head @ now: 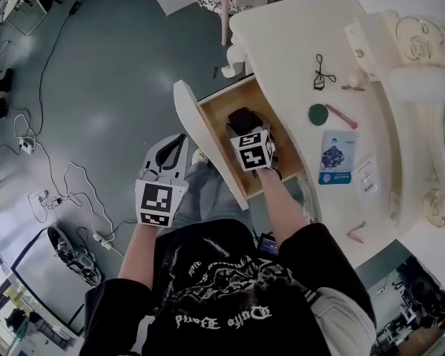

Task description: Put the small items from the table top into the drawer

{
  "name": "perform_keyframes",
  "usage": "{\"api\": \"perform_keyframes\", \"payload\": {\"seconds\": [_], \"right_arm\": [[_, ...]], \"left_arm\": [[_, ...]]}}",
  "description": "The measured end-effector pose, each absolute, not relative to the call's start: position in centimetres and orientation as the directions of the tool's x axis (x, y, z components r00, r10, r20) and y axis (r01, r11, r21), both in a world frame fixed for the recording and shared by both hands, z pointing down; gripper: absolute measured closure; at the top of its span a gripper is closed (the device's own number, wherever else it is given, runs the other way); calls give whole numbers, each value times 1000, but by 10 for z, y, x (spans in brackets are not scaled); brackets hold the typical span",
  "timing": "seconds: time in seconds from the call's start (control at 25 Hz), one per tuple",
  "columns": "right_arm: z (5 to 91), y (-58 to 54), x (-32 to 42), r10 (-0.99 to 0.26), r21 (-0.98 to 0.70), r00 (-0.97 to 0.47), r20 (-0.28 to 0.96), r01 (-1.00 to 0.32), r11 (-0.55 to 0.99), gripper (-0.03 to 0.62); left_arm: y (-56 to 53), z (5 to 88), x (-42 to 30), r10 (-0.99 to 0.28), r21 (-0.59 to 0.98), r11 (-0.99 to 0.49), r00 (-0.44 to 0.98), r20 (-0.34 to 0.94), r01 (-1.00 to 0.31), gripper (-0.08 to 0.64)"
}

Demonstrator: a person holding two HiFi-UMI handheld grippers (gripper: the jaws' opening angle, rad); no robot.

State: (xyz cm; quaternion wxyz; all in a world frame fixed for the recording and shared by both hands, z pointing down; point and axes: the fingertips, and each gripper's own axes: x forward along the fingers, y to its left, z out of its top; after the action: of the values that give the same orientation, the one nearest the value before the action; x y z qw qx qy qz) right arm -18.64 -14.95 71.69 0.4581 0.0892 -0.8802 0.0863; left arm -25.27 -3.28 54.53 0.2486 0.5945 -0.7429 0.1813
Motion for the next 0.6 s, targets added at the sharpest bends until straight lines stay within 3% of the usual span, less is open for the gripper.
{"api": "perform_keyframes", "payload": {"seconds": [0.28,0.6], "right_arm": [[719,-148,-186,-70,-66,-563,823,-218,974,256],[722,-146,-188,-51,-163,-605,795,-293,942,235]], "left_arm": [[-33,550,-239,-793,34,219,-158,588,-975,545],[-32,544,-234,-794,21,216,-163,585,-976,545]]}}
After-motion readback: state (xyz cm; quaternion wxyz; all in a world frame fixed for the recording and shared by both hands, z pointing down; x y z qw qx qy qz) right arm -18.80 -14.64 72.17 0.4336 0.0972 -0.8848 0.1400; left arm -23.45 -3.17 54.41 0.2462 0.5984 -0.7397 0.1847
